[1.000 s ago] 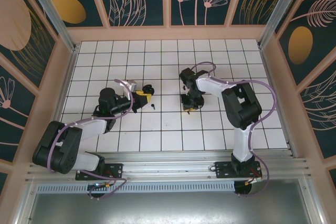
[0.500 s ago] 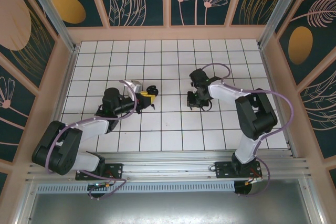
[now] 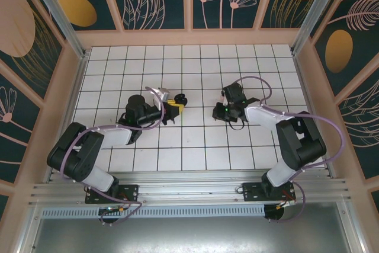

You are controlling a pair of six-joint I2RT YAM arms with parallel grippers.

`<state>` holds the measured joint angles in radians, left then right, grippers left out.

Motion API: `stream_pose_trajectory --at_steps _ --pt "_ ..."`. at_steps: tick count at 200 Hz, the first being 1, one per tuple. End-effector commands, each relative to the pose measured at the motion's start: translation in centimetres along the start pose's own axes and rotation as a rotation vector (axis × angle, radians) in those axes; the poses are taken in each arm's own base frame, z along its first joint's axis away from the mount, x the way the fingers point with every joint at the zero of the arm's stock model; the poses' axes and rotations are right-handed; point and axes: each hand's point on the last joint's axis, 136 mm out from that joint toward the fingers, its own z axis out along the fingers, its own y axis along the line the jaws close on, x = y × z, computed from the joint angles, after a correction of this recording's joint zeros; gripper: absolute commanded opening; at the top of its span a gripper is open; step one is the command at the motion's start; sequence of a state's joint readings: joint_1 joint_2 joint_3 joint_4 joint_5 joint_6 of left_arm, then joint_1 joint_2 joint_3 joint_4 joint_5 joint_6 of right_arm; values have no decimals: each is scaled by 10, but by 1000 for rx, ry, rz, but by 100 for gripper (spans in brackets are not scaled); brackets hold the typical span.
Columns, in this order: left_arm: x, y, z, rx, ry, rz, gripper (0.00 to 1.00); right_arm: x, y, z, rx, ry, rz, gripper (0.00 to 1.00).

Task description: Insert the wireless bluetooth earbuds into the charging case

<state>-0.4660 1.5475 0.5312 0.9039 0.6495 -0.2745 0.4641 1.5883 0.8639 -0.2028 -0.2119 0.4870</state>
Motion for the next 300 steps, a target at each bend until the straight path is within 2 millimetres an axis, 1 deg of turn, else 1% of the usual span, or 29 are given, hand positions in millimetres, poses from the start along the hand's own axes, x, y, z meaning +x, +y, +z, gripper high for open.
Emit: stream_pose_trajectory --at_steps 1,39,67,111,153,184,204,231,262,283,300 --pt "-21 -6 7 20 -72 54 12 -17 14 -16 -90 -116 9 17" --pt "-21 -7 9 29 -95 65 12 -23 15 -34 -131 -205 10 17" --pt "-18 -9 7 31 -98 87 12 -29 30 -54 -222 -282 -11 17" --pt "-21 -18 5 43 -140 137 12 -35 47 -80 -320 -367 -66 17" --pt "-18 -34 16 91 -132 220 12 -44 67 -110 -406 -449 -127 16" --pt "-20 -41 28 111 -147 236 11 -48 80 -137 -470 -536 -191 16" --pt "-20 -45 34 126 -140 251 11 -49 90 -150 -508 -566 -241 17" --pt "-23 -49 37 132 -142 259 12 -46 105 -159 -577 -571 -308 17" --pt "-20 -50 43 134 -127 255 11 -41 123 -170 -664 -577 -380 17" --pt "-18 -50 47 137 -121 245 12 -37 133 -172 -701 -573 -420 17" --pt "-19 -51 48 143 -120 246 12 -34 137 -169 -712 -560 -443 18"
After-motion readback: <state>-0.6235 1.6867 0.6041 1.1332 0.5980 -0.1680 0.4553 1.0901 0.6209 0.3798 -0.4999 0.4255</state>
